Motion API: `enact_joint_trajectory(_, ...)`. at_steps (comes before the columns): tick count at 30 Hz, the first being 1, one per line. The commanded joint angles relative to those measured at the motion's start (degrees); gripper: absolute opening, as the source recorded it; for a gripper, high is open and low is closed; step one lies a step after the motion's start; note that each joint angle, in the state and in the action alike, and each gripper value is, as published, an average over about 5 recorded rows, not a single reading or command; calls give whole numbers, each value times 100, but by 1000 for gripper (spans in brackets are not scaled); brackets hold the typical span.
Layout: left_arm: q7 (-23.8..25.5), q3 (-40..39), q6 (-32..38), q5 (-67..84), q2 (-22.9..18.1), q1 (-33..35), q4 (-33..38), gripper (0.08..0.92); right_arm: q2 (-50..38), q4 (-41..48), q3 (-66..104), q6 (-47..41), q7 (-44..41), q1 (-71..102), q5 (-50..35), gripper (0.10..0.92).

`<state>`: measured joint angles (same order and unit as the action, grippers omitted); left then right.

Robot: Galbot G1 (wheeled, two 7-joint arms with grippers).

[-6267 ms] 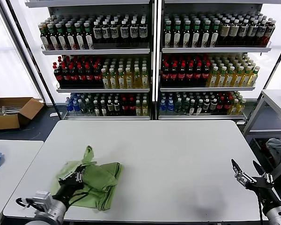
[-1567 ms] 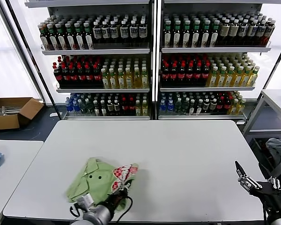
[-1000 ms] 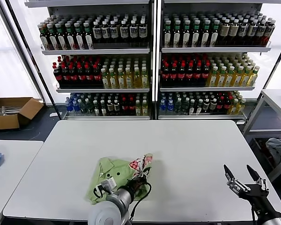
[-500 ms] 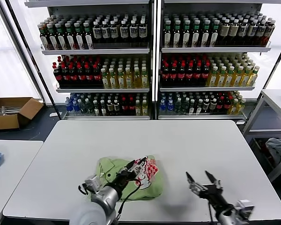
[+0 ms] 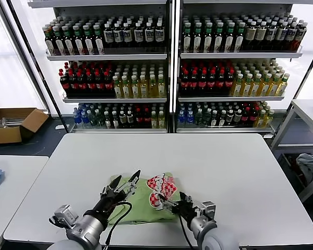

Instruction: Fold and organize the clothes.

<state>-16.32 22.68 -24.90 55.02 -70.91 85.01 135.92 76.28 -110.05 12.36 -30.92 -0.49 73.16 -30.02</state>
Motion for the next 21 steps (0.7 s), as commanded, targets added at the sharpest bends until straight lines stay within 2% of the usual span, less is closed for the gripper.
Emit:
enact_joint_trajectory(1,88,345,1,-208,-112,380,402,823,-96,224,-608,-136,-7,-427,-50,732)
enact_joint_trajectory(7,84,325,8,-206,-169,341,318,823,-333,-420,-238,-87,-247,-5,184,559)
enact_joint_trajectory(12,112,346,14,-208,-185,316,251,823,-692,-745,309,-79,-650,429,820,438)
enact_joint_trajectory(16,152,430,34,-199,-158,331,197,823,-1119,-871,944,-3,-860,778,1028,299)
enact_joint_trajectory(21,182,431,58,-202,-174,320,94,823,-1587,-702,1835,282,-1085,1137,1027,167)
